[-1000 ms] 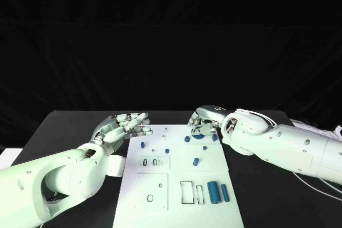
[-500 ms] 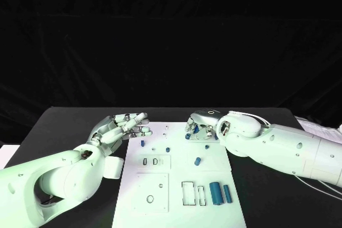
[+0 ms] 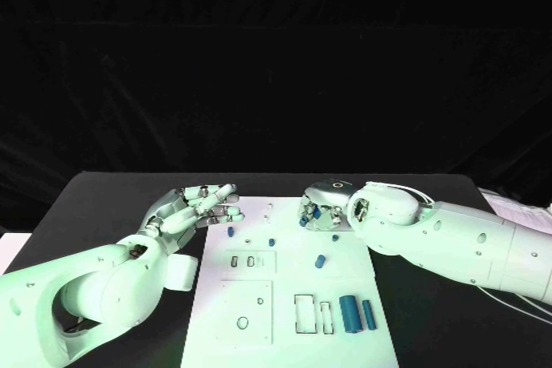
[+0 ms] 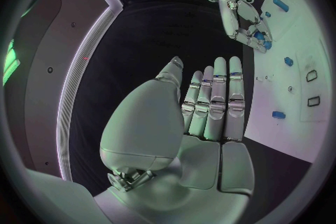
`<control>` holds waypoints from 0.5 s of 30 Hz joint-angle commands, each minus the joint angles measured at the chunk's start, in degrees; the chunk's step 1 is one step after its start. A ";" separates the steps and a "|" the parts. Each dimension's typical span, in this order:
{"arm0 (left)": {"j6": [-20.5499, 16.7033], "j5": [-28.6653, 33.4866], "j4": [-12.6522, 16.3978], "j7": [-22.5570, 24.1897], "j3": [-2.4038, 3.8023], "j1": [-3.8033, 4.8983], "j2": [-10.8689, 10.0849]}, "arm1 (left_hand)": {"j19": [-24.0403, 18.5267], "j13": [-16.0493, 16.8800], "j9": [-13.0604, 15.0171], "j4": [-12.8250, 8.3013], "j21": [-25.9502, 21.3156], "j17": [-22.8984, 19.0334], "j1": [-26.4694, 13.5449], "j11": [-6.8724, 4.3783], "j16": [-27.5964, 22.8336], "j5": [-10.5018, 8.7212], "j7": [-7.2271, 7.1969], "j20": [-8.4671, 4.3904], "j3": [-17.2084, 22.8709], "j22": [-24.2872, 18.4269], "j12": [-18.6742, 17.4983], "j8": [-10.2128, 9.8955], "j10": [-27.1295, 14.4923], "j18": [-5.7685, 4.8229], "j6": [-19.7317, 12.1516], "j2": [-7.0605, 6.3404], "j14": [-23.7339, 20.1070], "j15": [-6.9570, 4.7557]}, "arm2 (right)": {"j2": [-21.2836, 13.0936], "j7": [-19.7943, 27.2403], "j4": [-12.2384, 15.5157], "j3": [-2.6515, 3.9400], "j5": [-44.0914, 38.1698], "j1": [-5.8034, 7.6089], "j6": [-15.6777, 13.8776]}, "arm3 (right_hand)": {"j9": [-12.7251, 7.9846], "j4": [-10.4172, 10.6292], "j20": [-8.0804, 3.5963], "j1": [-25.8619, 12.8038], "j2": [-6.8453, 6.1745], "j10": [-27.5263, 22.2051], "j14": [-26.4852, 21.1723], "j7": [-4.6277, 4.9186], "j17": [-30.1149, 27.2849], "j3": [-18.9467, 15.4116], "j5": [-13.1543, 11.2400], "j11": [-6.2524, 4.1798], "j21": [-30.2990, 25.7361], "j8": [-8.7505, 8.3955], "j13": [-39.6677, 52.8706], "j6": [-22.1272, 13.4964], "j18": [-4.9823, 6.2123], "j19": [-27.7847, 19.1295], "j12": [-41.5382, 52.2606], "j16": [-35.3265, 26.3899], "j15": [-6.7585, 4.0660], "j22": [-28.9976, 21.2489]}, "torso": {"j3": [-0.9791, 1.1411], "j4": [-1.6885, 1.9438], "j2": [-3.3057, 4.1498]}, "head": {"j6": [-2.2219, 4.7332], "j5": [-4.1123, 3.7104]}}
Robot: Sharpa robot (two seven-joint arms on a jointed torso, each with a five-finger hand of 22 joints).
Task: Assemble the parts on the task board
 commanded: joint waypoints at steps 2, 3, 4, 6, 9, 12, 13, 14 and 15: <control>1.13 0.11 0.05 -0.03 0.05 0.15 -0.02 | 0.22 -0.06 -0.06 -0.21 -0.19 0.05 -0.40 0.34 -0.27 -0.40 0.29 0.11 -0.17 -0.10 -0.16 -0.28 -0.11 1.02 0.09 0.16 -0.19 0.23 | 0.27 0.22 0.22 0.01 -1.21 0.01 0.75 | 0.05 0.36 0.03 -0.25 -0.62 -0.07 2.24 0.09 1.25 0.23 -0.34 -0.10 0.59 -0.23 0.05 0.40 0.67 -0.41 -0.19 1.34 -0.25 0.38 | 0.00 0.13 0.18 | 0.15 -0.03; 1.12 0.11 0.04 -0.05 0.05 0.15 -0.02 | 0.22 -0.06 -0.06 -0.21 -0.19 0.05 -0.40 0.34 -0.27 -0.40 0.29 0.11 -0.17 -0.10 -0.16 -0.28 -0.11 1.02 0.09 0.16 -0.19 0.23 | 0.31 0.25 0.22 0.01 -1.21 0.01 0.67 | 0.05 0.46 0.04 -0.32 -0.69 -0.09 2.22 0.10 1.56 0.24 -0.34 -0.09 0.70 -0.24 0.05 0.40 0.67 -0.46 -0.18 1.66 -0.24 0.46 | -0.01 0.15 0.18 | 0.16 -0.06; 1.11 0.11 0.03 -0.09 0.05 0.15 -0.03 | 0.25 -0.07 -0.07 -0.26 -0.25 0.11 -0.40 0.38 -0.33 -0.39 0.33 0.12 -0.20 -0.13 -0.26 -0.36 -0.16 1.02 0.04 0.20 -0.17 0.24 | 0.36 0.29 0.23 0.01 -1.21 0.01 0.54 | 0.05 0.64 0.06 -0.44 -0.81 -0.11 2.23 0.11 2.33 0.24 -0.36 -0.09 0.92 -0.24 0.05 0.39 0.67 -0.52 -0.18 2.41 -0.23 0.60 | -0.01 0.17 0.19 | 0.16 -0.08; 1.12 0.11 0.01 -0.16 0.05 0.15 -0.04 | 0.25 -0.07 -0.07 -0.26 -0.25 0.11 -0.40 0.38 -0.33 -0.39 0.33 0.12 -0.20 -0.13 -0.26 -0.36 -0.16 1.02 0.04 0.20 -0.17 0.24 | 0.42 0.29 0.23 0.01 -1.22 0.01 0.38 | 0.03 1.01 0.10 -0.75 -1.05 -0.16 2.23 0.14 3.26 0.16 -0.44 -0.07 1.27 -0.26 0.06 0.35 0.68 -0.60 -0.17 3.38 -0.20 0.82 | -0.04 0.18 0.22 | 0.17 -0.06; 1.10 0.11 -0.01 -0.24 0.05 0.15 -0.07 | 0.26 -0.07 -0.07 -0.27 -0.26 0.12 -0.39 0.38 -0.34 -0.39 0.34 0.13 -0.20 -0.14 -0.28 -0.38 -0.17 1.02 0.03 0.20 -0.16 0.25 | 0.48 0.25 0.23 0.01 -1.22 0.01 0.21 | 0.04 1.77 0.16 -1.32 -1.44 -0.17 2.23 0.20 4.94 -0.07 -0.53 -0.06 1.89 -0.25 0.08 0.34 0.69 -0.74 -0.14 5.10 -0.16 1.20 | -0.04 0.23 0.28 | 0.18 -0.07; 1.08 0.11 -0.02 -0.36 0.05 0.16 -0.10 | 0.30 -0.07 -0.07 -0.34 -0.32 0.18 -0.36 0.41 -0.38 -0.39 0.37 0.14 -0.21 -0.17 -0.37 -0.47 -0.22 1.03 -0.01 0.22 -0.12 0.25 | 0.53 0.25 0.26 0.01 -1.22 0.01 0.10 | 0.08 3.15 0.21 -1.97 -1.69 0.09 2.39 0.18 8.29 -0.37 -0.18 -0.16 3.03 -0.17 0.14 0.61 0.73 -0.81 -0.08 8.46 -0.21 1.90 | -0.06 0.32 0.33 | 0.10 -0.12; 1.07 0.11 -0.03 -0.41 0.05 0.16 -0.11 | 0.34 -0.07 -0.07 -0.41 -0.36 0.22 -0.31 0.42 -0.42 -0.39 0.39 0.14 -0.21 -0.20 -0.44 -0.53 -0.26 1.04 -0.04 0.23 -0.10 0.26 | 0.55 0.32 0.29 0.01 -1.19 0.01 0.03 | 0.13 3.61 0.19 -2.11 -1.62 0.34 2.43 0.08 9.32 -0.36 0.11 -0.25 3.37 -0.08 0.18 0.89 0.75 -0.83 -0.02 9.46 -0.22 2.11 | -0.05 0.31 0.35 | 0.11 -0.08; 1.06 0.11 -0.04 -0.45 0.05 0.16 -0.12 | 0.34 -0.07 -0.07 -0.41 -0.36 0.22 -0.31 0.42 -0.42 -0.39 0.39 0.14 -0.21 -0.20 -0.44 -0.53 -0.26 1.04 -0.04 0.23 -0.10 0.26 | 0.56 0.45 0.32 0.01 -1.11 0.01 -0.07 | 0.21 3.97 0.15 -2.11 -1.44 0.72 2.53 -0.07 10.52 -0.24 0.28 -0.35 3.70 0.06 0.22 1.29 0.76 -0.80 0.07 10.58 -0.33 2.31 | -0.05 0.32 0.36 | 0.15 -0.03; 1.04 0.11 -0.06 -0.50 0.05 0.16 -0.12 | 0.34 -0.07 -0.07 -0.43 -0.37 0.23 -0.30 0.43 -0.44 -0.39 0.40 0.15 -0.22 -0.20 -0.46 -0.55 -0.27 1.04 -0.05 0.23 -0.10 0.26 | 0.57 0.61 0.35 0.01 -0.97 0.01 -0.22 | 0.32 4.33 0.07 -1.99 -1.15 1.27 2.72 -0.27 12.29 0.02 0.39 -0.52 4.32 0.25 0.28 1.85 0.74 -0.62 0.19 12.18 -0.50 2.84 | -0.07 0.34 0.36 | 0.11 -0.03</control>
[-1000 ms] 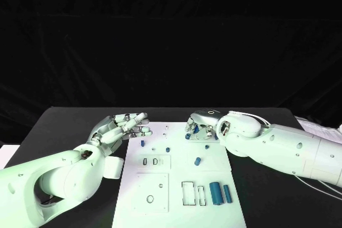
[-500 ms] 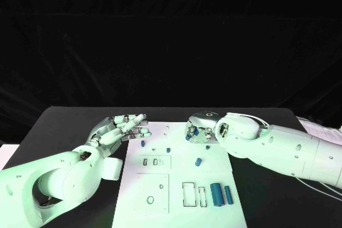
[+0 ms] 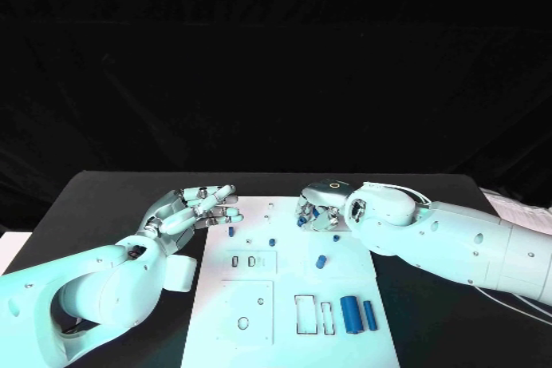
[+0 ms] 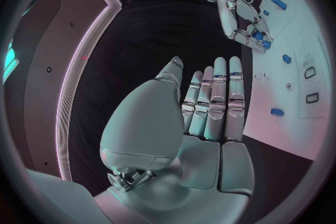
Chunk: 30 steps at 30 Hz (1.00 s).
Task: Assemble the parts on the task board
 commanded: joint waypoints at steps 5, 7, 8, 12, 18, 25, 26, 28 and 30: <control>0.88 0.08 -0.07 -0.34 0.05 0.14 -0.02 | 0.51 -0.08 -0.09 -0.61 -0.61 0.28 -0.13 0.39 -0.33 -0.39 0.65 0.20 -0.10 -0.19 -0.51 -0.59 -0.32 1.04 -0.28 0.27 -0.02 0.33 | 0.10 1.32 0.33 -0.04 0.27 -0.06 -0.84 | 0.70 1.78 -0.45 0.90 1.83 3.08 3.05 -0.84 7.93 2.16 -0.90 -0.79 6.10 0.89 0.22 3.12 -0.06 1.56 0.31 7.42 -1.19 6.93 | -0.03 0.21 0.14 | -0.07 0.13; 0.82 0.08 -0.09 -0.41 0.05 0.14 -0.03 | 0.56 -0.08 -0.09 -0.69 -0.68 0.35 -0.13 0.46 -0.40 -0.39 0.73 0.21 -0.14 -0.24 -0.62 -0.71 -0.41 1.04 -0.37 0.27 0.01 0.36 | 0.10 1.61 0.37 -0.04 0.49 -0.06 -1.05 | 0.97 2.18 -0.61 1.44 2.42 3.91 3.03 -1.15 9.52 3.04 -1.54 -1.07 7.69 1.13 0.27 3.91 -0.30 1.94 0.34 8.91 -1.45 8.84 | -0.05 0.23 0.16 | 0.01 0.06; 0.78 0.08 -0.10 -0.45 0.05 0.14 -0.04 | 0.57 -0.08 -0.09 -0.72 -0.71 0.37 -0.13 0.48 -0.43 -0.39 0.76 0.22 -0.15 -0.25 -0.66 -0.75 -0.43 1.04 -0.40 0.27 0.02 0.38 | 0.10 1.72 0.40 -0.03 0.63 -0.06 -1.14 | 1.13 2.33 -0.69 1.83 2.77 4.30 3.03 -1.30 10.36 3.60 -2.10 -1.21 8.56 1.24 0.29 4.28 -0.44 2.16 0.33 9.70 -1.59 9.90 | -0.04 0.21 0.17 | 0.00 0.05; 0.69 0.08 -0.13 -0.61 0.05 0.14 -0.05 | 0.63 -0.08 -0.09 -0.84 -0.80 0.46 -0.09 0.55 -0.52 -0.39 0.86 0.24 -0.18 -0.31 -0.80 -0.89 -0.55 1.04 -0.51 0.29 0.04 0.41 | 0.14 1.82 0.43 -0.03 0.78 -0.06 -1.26 | 1.65 2.48 -0.85 3.14 3.53 5.03 2.85 -1.53 11.92 5.43 -3.73 -1.47 10.49 1.45 0.27 5.02 -0.71 2.37 0.12 11.30 -1.85 12.09 | -0.03 0.20 0.20 | 0.08 0.09; 0.73 0.08 -0.10 -0.83 0.05 0.15 -0.08 | 0.67 -0.08 -0.09 -0.92 -0.86 0.51 -0.05 0.59 -0.58 -0.39 0.90 0.26 -0.18 -0.34 -0.88 -0.96 -0.61 1.04 -0.56 0.33 0.06 0.43 | 0.22 1.32 0.58 -0.01 0.41 -0.06 -2.92 | 2.36 2.00 -0.88 4.71 3.33 5.42 2.54 -1.20 13.37 7.85 -5.09 -1.45 12.83 1.38 0.19 5.16 -1.01 2.44 -0.11 12.92 -1.87 14.68 | -0.06 0.25 0.27 | 0.04 0.03; 0.79 0.08 -0.24 -0.95 0.05 0.15 -0.09 | 0.71 -0.08 -0.08 -1.07 -0.95 0.59 0.06 0.63 -0.68 -0.38 0.94 0.28 -0.15 -0.39 -0.99 -1.06 -0.70 1.03 -0.62 0.41 0.06 0.46 | 0.79 -0.03 1.14 0.40 0.20 0.10 -7.47 | 2.74 2.46 -0.73 4.33 2.51 4.63 2.28 -0.97 13.79 8.66 -5.48 -1.20 13.67 1.06 0.02 4.89 -1.05 2.00 -0.23 13.55 -1.63 15.39 | -0.08 0.36 0.28 | 0.26 0.04; 0.82 0.08 -0.27 -0.96 0.05 0.15 -0.09 | 0.71 -0.08 -0.08 -1.07 -0.95 0.59 0.06 0.63 -0.68 -0.38 0.94 0.28 -0.15 -0.39 -0.99 -1.06 -0.70 1.03 -0.62 0.41 0.06 0.46 | 1.06 -0.34 1.03 0.45 0.10 0.19 -8.08 | 2.79 2.58 -0.70 4.24 2.44 4.52 2.25 -0.96 13.85 8.76 -5.62 -1.15 13.75 1.01 0.01 4.85 -1.05 1.93 -0.23 13.64 -1.61 15.45 | -0.08 0.38 0.28 | 0.27 0.01; 0.88 0.08 -0.32 -0.98 0.05 0.15 -0.06 | 0.71 -0.07 -0.08 -1.11 -0.99 0.60 0.08 0.63 -0.72 -0.38 0.94 0.28 -0.15 -0.41 -1.02 -1.08 -0.71 1.03 -0.63 0.42 0.04 0.47 | 1.68 -0.92 0.64 0.53 -0.10 0.38 -9.19 | 2.91 2.84 -0.63 4.08 2.25 4.32 2.18 -0.93 13.97 8.98 -6.27 -1.10 14.03 0.89 -0.01 4.79 -1.06 1.80 -0.22 13.83 -1.55 15.70 | -0.11 0.45 0.28 | 0.34 -0.04; 0.93 0.08 -0.36 -1.00 0.05 0.15 -0.03 | 0.71 -0.07 -0.08 -1.11 -0.99 0.60 0.08 0.64 -0.72 -0.38 0.94 0.29 -0.15 -0.41 -1.02 -1.08 -0.71 1.03 -0.63 0.43 0.03 0.47 | 2.32 -1.49 0.21 0.58 -0.35 0.55 -10.14 | 3.00 3.00 -0.58 4.00 2.15 4.26 2.15 -0.92 14.10 9.14 -6.57 -1.07 14.18 0.83 0.00 4.77 -1.06 1.71 -0.20 13.99 -1.54 15.82 | -0.18 0.55 0.30 | 0.41 -0.10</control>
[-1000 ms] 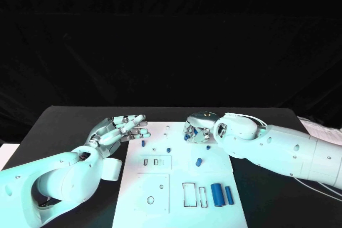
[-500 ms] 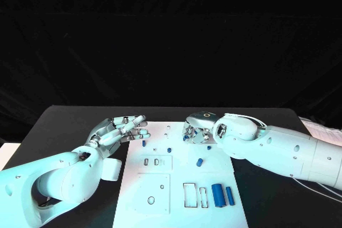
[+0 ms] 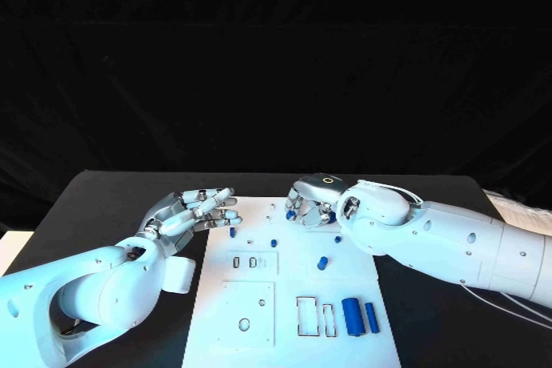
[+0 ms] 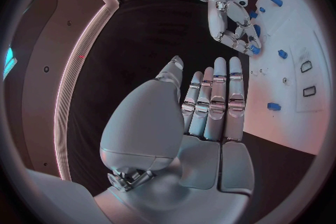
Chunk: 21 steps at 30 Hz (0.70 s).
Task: Assemble the parts on the task board
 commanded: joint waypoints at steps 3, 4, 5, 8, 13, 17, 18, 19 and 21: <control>1.02 0.05 0.14 0.05 0.05 0.15 0.04 | 0.49 -0.07 -0.08 -0.40 -0.30 0.09 0.10 0.24 -0.30 -0.39 0.34 0.10 0.01 -0.10 -0.38 -0.22 -0.32 1.03 -0.02 0.44 -0.03 0.50 | 1.44 -2.53 -0.91 0.09 -1.32 0.43 -5.30 | 2.57 1.03 0.25 1.24 0.57 -0.31 2.06 -0.19 0.15 1.25 -0.41 0.00 0.34 -0.40 0.07 0.36 -1.06 -0.41 0.04 0.42 -0.01 0.16 | -0.13 0.29 0.14 | 0.18 -0.12; 1.04 0.05 0.17 0.04 0.05 0.15 0.02 | 0.49 -0.07 -0.08 -0.40 -0.30 0.09 0.10 0.24 -0.30 -0.39 0.34 0.10 0.01 -0.10 -0.38 -0.22 -0.32 1.03 -0.02 0.44 -0.03 0.50 | 1.72 -2.68 -1.08 0.10 -1.40 0.49 -5.52 | 2.58 1.06 0.26 1.21 0.54 -0.33 2.05 -0.18 0.18 1.27 -0.44 0.01 0.37 -0.41 0.07 0.35 -1.06 -0.42 0.03 0.45 -0.01 0.19 | -0.11 0.23 0.18 | 0.21 0.03; 1.06 0.05 0.20 0.04 0.05 0.16 -0.01 | 0.49 -0.07 -0.08 -0.40 -0.30 0.09 0.10 0.24 -0.30 -0.39 0.34 0.10 0.01 -0.10 -0.38 -0.22 -0.32 1.03 -0.02 0.44 -0.03 0.50 | 2.00 -2.80 -1.28 0.11 -1.47 0.55 -5.78 | 2.62 1.16 0.28 1.16 0.46 -0.39 2.04 -0.15 0.23 1.35 -0.52 0.03 0.47 -0.47 0.07 0.31 -1.06 -0.46 0.02 0.53 0.01 0.28 | -0.13 0.31 0.22 | 0.22 -0.01; 1.08 0.06 0.28 0.03 0.05 0.22 -0.11 | 0.46 -0.06 -0.07 -0.46 -0.40 0.12 0.09 0.26 -0.42 -0.39 0.35 0.13 -0.02 -0.15 -0.43 -0.27 -0.35 1.02 -0.03 0.45 -0.12 0.54 | 2.93 -3.03 -2.03 0.12 -1.65 0.70 -6.21 | 2.65 1.24 0.31 1.14 0.39 -0.52 2.02 -0.12 0.27 1.47 -0.55 0.06 0.55 -0.55 0.05 0.22 -1.06 -0.52 -0.01 0.59 0.04 0.33 | -0.23 0.42 0.32 | 0.25 -0.14; 1.09 0.06 0.36 0.05 0.05 0.45 -0.18 | 0.46 -0.06 -0.07 -0.46 -0.40 0.12 0.09 0.27 -0.42 -0.39 0.35 0.13 -0.02 -0.16 -0.43 -0.27 -0.35 1.02 -0.03 0.45 -0.12 0.54 | 4.18 -3.06 -3.21 0.13 -1.77 0.84 -6.20 | 2.67 1.30 0.33 1.12 0.32 -0.63 2.01 -0.09 0.35 1.54 -0.57 0.10 0.61 -0.61 0.03 0.16 -1.07 -0.56 -0.03 0.68 0.06 0.39 | -0.37 0.57 0.38 | 0.14 -0.15; 1.10 0.06 0.46 0.05 0.05 0.68 -0.20 | 0.43 -0.06 -0.06 -0.49 -0.46 0.13 0.08 0.27 -0.49 -0.40 0.35 0.15 -0.04 -0.18 -0.46 -0.29 -0.36 1.01 -0.04 0.46 -0.17 0.57 | 5.03 -2.93 -4.29 0.13 -1.87 0.90 -5.67 | 2.72 1.39 0.37 1.11 0.22 -0.78 1.99 -0.04 0.47 1.71 -0.57 0.14 0.76 -0.71 0.03 0.07 -1.07 -0.62 -0.03 0.82 0.10 0.54 | -0.38 0.58 0.40 | 0.09 -0.11; 1.11 0.06 0.49 0.04 0.05 0.74 -0.21 | 0.43 -0.06 -0.06 -0.49 -0.46 0.13 0.08 0.27 -0.49 -0.40 0.35 0.15 -0.04 -0.18 -0.46 -0.29 -0.36 1.01 -0.04 0.46 -0.17 0.57 | 5.28 -2.87 -4.62 0.12 -1.89 0.91 -5.48 | 2.72 1.40 0.38 1.11 0.19 -0.80 1.99 -0.03 0.53 1.73 -0.57 0.15 0.79 -0.73 0.03 0.06 -1.08 -0.62 -0.03 0.87 0.11 0.58 | -0.39 0.60 0.41 | 0.06 -0.12; 1.11 0.06 0.54 0.04 0.05 0.80 -0.23 | 0.43 -0.06 -0.06 -0.49 -0.46 0.13 0.08 0.27 -0.49 -0.40 0.35 0.15 -0.04 -0.18 -0.46 -0.29 -0.36 1.01 -0.04 0.46 -0.17 0.57 | 5.54 -2.80 -4.96 0.11 -1.91 0.92 -5.27 | 2.72 1.40 0.38 1.11 0.19 -0.80 1.99 -0.03 0.53 1.73 -0.57 0.15 0.79 -0.73 0.03 0.06 -1.08 -0.62 -0.03 0.87 0.11 0.58 | -0.38 0.59 0.41 | 0.06 -0.10; 1.13 0.06 0.61 0.04 0.05 0.90 -0.26 | 0.42 -0.05 -0.06 -0.51 -0.49 0.14 0.08 0.28 -0.53 -0.40 0.35 0.16 -0.05 -0.20 -0.47 -0.30 -0.37 1.01 -0.04 0.46 -0.20 0.58 | 6.03 -2.71 -5.56 0.08 -1.96 0.92 -4.92 | 2.73 1.41 0.38 1.12 0.16 -0.82 1.99 -0.03 0.59 1.75 -0.55 0.15 0.83 -0.74 0.03 0.05 -1.08 -0.63 -0.02 0.91 0.12 0.62 | -0.36 0.61 0.48 | 0.05 0.00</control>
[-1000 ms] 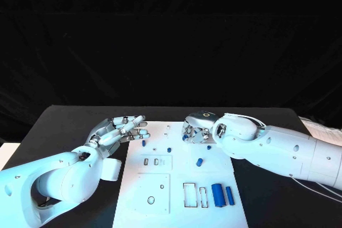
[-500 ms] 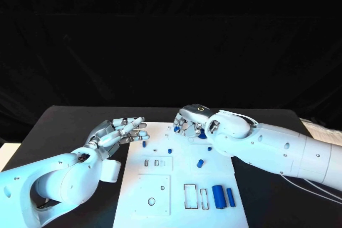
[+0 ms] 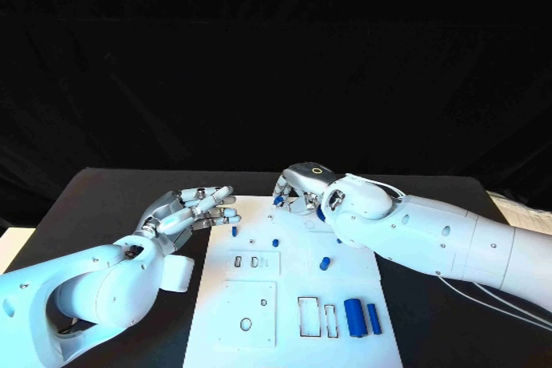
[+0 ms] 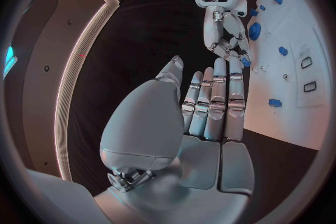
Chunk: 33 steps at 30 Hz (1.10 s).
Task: Assemble the parts on the task board
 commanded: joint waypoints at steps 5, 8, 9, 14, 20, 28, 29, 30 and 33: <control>1.15 0.05 0.40 0.23 0.05 0.45 -0.07 | 0.42 -0.06 -0.06 -0.35 -0.26 0.08 0.07 0.08 -0.31 -0.29 0.35 0.16 0.11 -0.10 -0.23 -0.30 -0.16 1.01 -0.04 0.47 -0.02 0.39 | 1.57 -0.29 -1.88 -0.13 -1.45 -0.02 1.18 | 2.76 0.99 0.20 0.67 0.15 -0.36 2.00 0.03 0.25 1.34 0.17 0.08 0.27 0.23 0.02 0.01 -1.09 -0.45 0.00 0.57 0.14 0.20 | -0.02 0.24 0.22 | -0.17 0.17; 1.16 0.05 0.51 0.22 0.05 0.55 -0.14 | 0.40 -0.05 -0.06 -0.38 -0.31 0.09 0.06 0.08 -0.36 -0.30 0.35 0.17 0.10 -0.12 -0.25 -0.32 -0.17 1.00 -0.04 0.47 -0.06 0.41 | 2.06 -0.47 -2.58 -0.17 -1.80 -0.03 1.71 | 2.79 1.06 0.22 0.62 0.06 -0.41 2.00 0.06 0.35 1.37 0.17 0.11 0.38 0.20 0.02 -0.01 -1.11 -0.45 0.00 0.67 0.16 0.33 | -0.14 0.42 0.30 | -0.18 -0.04; 1.16 0.05 0.54 0.22 0.05 0.58 -0.15 | 0.40 -0.05 -0.06 -0.38 -0.31 0.09 0.06 0.08 -0.36 -0.30 0.35 0.17 0.10 -0.12 -0.25 -0.32 -0.17 1.00 -0.04 0.47 -0.06 0.41 | 2.20 -0.54 -2.79 -0.18 -1.89 -0.03 1.86 | 2.81 1.13 0.24 0.55 -0.02 -0.43 2.00 0.07 0.45 1.38 0.16 0.13 0.43 0.17 0.02 -0.03 -1.11 -0.48 0.02 0.76 0.18 0.37 | -0.15 0.44 0.31 | -0.17 -0.08; 1.20 0.05 0.64 0.21 0.05 0.68 -0.19 | 0.40 -0.05 -0.06 -0.38 -0.31 0.09 0.06 0.08 -0.36 -0.30 0.35 0.17 0.10 -0.12 -0.25 -0.32 -0.17 1.00 -0.04 0.47 -0.06 0.41 | 2.75 -0.86 -3.63 -0.23 -2.21 -0.03 2.61 | 2.85 1.27 0.28 0.42 -0.16 -0.49 1.99 0.09 0.52 1.40 0.15 0.16 0.54 0.11 0.03 -0.07 -1.12 -0.53 0.03 0.86 0.22 0.46 | -0.15 0.34 0.33 | -0.24 0.01; 1.31 0.05 0.80 0.15 0.05 0.82 -0.26 | 0.40 -0.05 -0.06 -0.38 -0.31 0.09 0.06 0.08 -0.36 -0.30 0.35 0.17 0.10 -0.12 -0.25 -0.32 -0.17 1.00 -0.04 0.47 -0.06 0.41 | 3.38 -1.51 -4.37 -0.37 -2.75 -0.04 4.36 | 2.89 1.39 0.31 0.31 -0.28 -0.53 1.98 0.10 0.57 1.40 0.10 0.18 0.62 0.06 0.03 -0.10 -1.12 -0.58 0.03 0.94 0.24 0.53 | -0.13 0.34 0.39 | -0.39 -0.01; 1.52 0.05 0.84 0.11 0.05 0.91 -0.25 | 0.37 -0.04 -0.05 -0.41 -0.39 0.11 0.03 0.09 -0.45 -0.30 0.35 0.19 0.06 -0.16 -0.28 -0.35 -0.19 1.00 -0.04 0.46 -0.13 0.43 | 4.08 -2.89 -5.20 -0.54 -3.60 -0.06 5.56 | 2.94 1.73 0.39 0.02 -0.68 -0.88 1.94 0.17 0.74 1.42 0.00 0.26 0.79 -0.14 0.01 -0.34 -1.10 -0.77 -0.02 1.17 0.33 0.62 | -0.21 0.34 0.40 | -0.49 0.00; 1.54 0.05 0.84 0.09 0.05 0.92 -0.25 | 0.37 -0.04 -0.05 -0.41 -0.39 0.11 0.03 0.09 -0.45 -0.30 0.35 0.19 0.06 -0.16 -0.28 -0.35 -0.19 1.00 -0.04 0.46 -0.13 0.43 | 4.14 -3.04 -5.25 -0.56 -3.68 -0.06 5.57 | 2.95 1.78 0.40 -0.02 -0.77 -0.97 1.93 0.19 0.72 1.43 -0.01 0.29 0.81 -0.19 0.01 -0.40 -1.09 -0.81 -0.02 1.19 0.35 0.62 | -0.22 0.34 0.40 | -0.49 0.00; 1.56 0.05 0.84 0.08 0.05 0.92 -0.25 | 0.37 -0.04 -0.05 -0.41 -0.39 0.11 0.03 0.09 -0.45 -0.30 0.35 0.19 0.06 -0.16 -0.28 -0.35 -0.19 1.00 -0.04 0.46 -0.13 0.43 | 4.18 -3.13 -5.30 -0.57 -3.72 -0.06 5.54 | 2.95 1.78 0.40 -0.02 -0.77 -0.98 1.93 0.19 0.72 1.43 -0.01 0.29 0.81 -0.19 0.01 -0.41 -1.09 -0.82 -0.02 1.19 0.36 0.62 | -0.21 0.36 0.42 | -0.46 -0.04; 1.62 0.05 0.84 0.03 0.05 0.93 -0.27 | 0.37 -0.04 -0.05 -0.41 -0.39 0.11 0.03 0.09 -0.45 -0.30 0.35 0.19 0.06 -0.16 -0.28 -0.35 -0.19 1.00 -0.04 0.46 -0.13 0.43 | 4.30 -3.36 -5.42 -0.60 -3.63 -0.06 4.85 | 2.57 2.59 0.70 -0.82 -2.15 -3.39 1.93 0.93 1.10 1.36 -0.23 1.02 0.85 -0.69 -0.15 -2.51 -1.07 -1.47 -0.11 1.72 1.12 0.43 | -0.20 0.34 0.40 | -0.43 -0.04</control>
